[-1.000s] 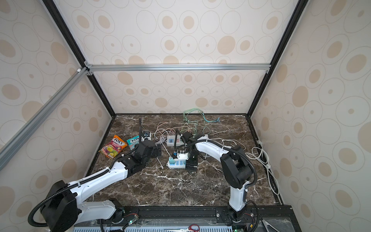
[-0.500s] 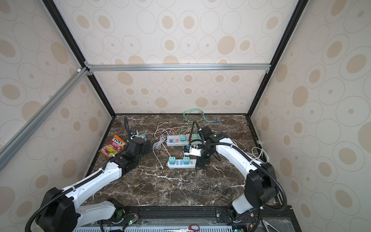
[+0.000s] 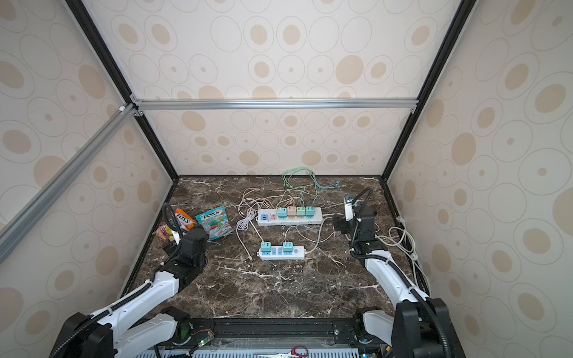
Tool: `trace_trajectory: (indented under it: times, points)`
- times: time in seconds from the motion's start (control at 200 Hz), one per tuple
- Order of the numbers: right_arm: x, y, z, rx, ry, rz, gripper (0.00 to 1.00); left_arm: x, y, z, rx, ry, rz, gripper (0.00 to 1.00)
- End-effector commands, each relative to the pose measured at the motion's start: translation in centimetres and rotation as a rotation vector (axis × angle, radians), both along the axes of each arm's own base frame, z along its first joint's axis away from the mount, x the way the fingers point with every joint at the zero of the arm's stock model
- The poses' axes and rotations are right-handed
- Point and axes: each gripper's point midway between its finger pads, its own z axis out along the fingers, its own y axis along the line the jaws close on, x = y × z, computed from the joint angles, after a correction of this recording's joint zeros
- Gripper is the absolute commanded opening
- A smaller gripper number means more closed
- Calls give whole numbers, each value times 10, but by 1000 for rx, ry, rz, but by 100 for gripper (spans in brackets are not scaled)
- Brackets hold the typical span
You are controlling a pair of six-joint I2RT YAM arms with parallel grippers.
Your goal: Insert the plug
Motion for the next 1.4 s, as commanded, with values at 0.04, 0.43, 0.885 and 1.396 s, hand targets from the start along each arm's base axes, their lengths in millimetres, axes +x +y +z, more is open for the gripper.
trace_trajectory:
  times: [0.04,0.43,0.885,1.396]
  points:
    - [-10,-54,-28,111,-66,-351,99,-23,37,15,80,-102,207,98]
    - [10,-15,-84,175,-14,-123,99,54,22,-47,47,104,-171,98]
    - [12,9,-99,163,-7,15,99,76,-31,-35,168,-93,-543,98]
    - [12,9,-99,162,-10,17,99,75,-17,-35,151,-105,-462,98]
